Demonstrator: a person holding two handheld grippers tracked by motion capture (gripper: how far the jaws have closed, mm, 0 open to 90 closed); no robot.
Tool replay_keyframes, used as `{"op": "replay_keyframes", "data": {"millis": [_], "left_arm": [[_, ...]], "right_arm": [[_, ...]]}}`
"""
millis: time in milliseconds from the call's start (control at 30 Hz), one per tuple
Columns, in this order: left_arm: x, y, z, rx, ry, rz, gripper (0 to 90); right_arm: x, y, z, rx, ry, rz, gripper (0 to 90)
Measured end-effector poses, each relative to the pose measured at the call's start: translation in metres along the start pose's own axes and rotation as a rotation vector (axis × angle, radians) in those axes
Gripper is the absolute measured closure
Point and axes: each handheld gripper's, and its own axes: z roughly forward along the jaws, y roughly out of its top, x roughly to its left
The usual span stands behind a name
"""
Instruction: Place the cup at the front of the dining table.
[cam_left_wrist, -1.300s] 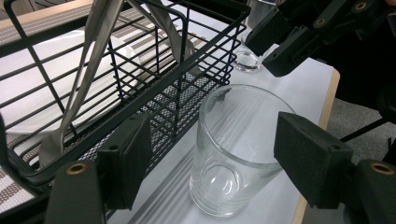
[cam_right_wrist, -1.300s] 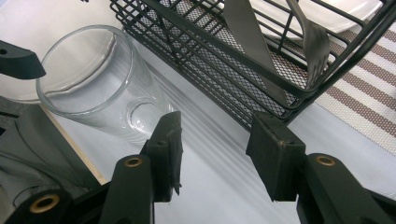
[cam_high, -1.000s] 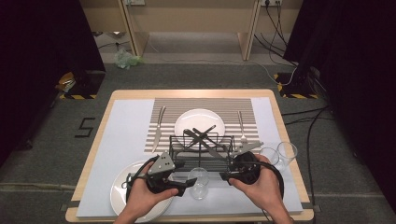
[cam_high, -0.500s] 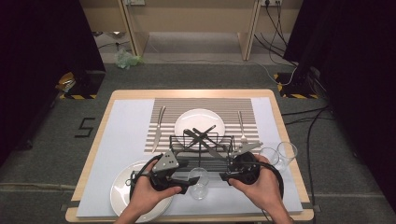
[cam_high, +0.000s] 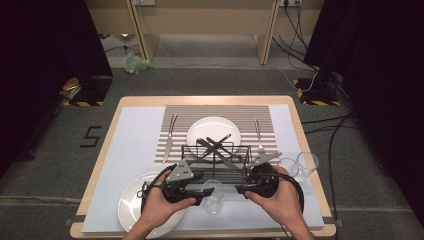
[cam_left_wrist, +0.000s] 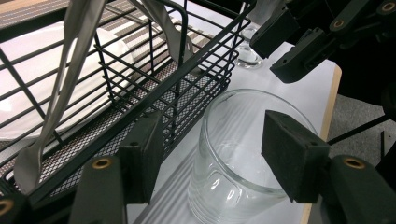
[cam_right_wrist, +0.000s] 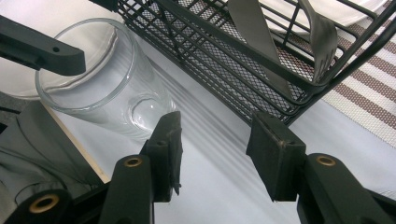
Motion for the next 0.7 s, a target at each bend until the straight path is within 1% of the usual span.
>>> {"op": "replay_keyframes", "data": {"millis": [167, 367, 467, 600, 700], "left_arm": [[-0.0002, 0.0006, 0.0043, 0.016, -0.001, 0.006, 42.6], [-0.0002, 0.0019, 0.0079, 0.022, -0.002, 0.009, 46.2], [0.0005, 0.0027, 0.0082, 0.023, -0.006, 0.003, 51.5], [0.0013, 0.0043, 0.0088, 0.028, -0.003, 0.001, 53.9], [0.0014, 0.0057, 0.0099, 0.034, -0.005, 0.005, 56.7]], "right_arm": [[-0.0005, -0.0001, 0.0000, 0.001, -0.001, -0.001, 54.2], [-0.0008, -0.0003, 0.0004, 0.004, -0.001, -0.001, 54.2], [-0.0010, -0.0003, 0.0005, 0.005, -0.001, 0.001, 54.1], [-0.0005, 0.0000, 0.0004, 0.008, 0.002, 0.008, 54.2], [-0.0016, 0.0000, 0.0005, 0.005, 0.000, -0.001, 54.3]]}}
